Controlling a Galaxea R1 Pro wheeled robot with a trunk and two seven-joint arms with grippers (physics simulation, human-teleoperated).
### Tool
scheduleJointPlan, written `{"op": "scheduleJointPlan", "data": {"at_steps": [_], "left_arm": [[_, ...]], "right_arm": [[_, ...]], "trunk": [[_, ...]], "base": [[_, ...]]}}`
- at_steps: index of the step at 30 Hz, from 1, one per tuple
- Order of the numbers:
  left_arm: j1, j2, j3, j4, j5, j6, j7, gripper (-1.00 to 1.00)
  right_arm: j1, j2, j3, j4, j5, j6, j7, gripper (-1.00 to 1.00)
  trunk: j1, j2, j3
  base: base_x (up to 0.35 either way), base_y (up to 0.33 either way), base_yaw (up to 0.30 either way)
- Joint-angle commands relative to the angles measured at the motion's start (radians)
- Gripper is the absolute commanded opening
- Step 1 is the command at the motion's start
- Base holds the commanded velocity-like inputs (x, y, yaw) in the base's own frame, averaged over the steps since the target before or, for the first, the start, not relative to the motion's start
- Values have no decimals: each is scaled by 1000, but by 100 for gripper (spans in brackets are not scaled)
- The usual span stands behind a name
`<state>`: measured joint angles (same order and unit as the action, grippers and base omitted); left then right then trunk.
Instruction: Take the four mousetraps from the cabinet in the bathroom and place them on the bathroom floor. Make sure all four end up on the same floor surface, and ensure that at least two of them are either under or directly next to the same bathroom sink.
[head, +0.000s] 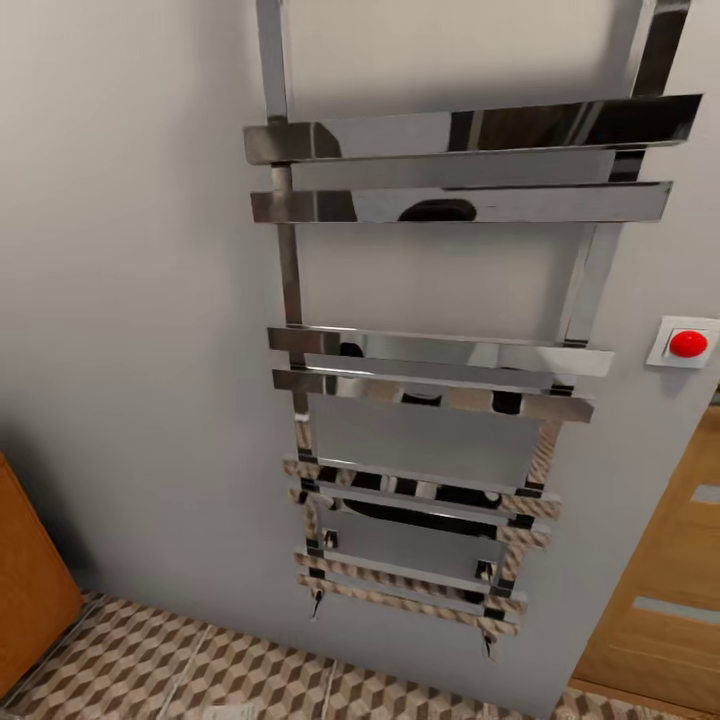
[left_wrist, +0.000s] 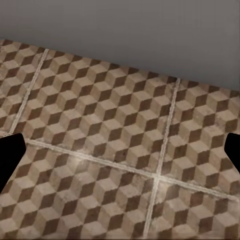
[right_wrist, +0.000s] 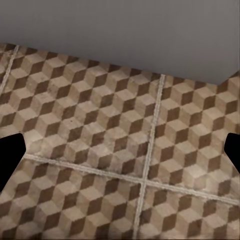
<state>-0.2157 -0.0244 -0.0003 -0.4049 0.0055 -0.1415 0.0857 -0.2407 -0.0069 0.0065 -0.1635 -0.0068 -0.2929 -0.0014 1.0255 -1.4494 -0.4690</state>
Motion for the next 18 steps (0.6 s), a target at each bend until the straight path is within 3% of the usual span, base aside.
{"op": "scheduleJointPlan", "data": {"at_steps": [1,18], "left_arm": [[-1,-1,-1,1,1,-4,3,100],[-1,-1,-1,14,-2,-6,3,100]], "right_arm": [[0,0,0,1,-1,-4,0,100],[0,-1,-1,0,0,-5,-1,100]], "trunk": [[0,-1,-1],[0,-1,-1]], "base": [[-247,0,0],[-251,0,0]]}}
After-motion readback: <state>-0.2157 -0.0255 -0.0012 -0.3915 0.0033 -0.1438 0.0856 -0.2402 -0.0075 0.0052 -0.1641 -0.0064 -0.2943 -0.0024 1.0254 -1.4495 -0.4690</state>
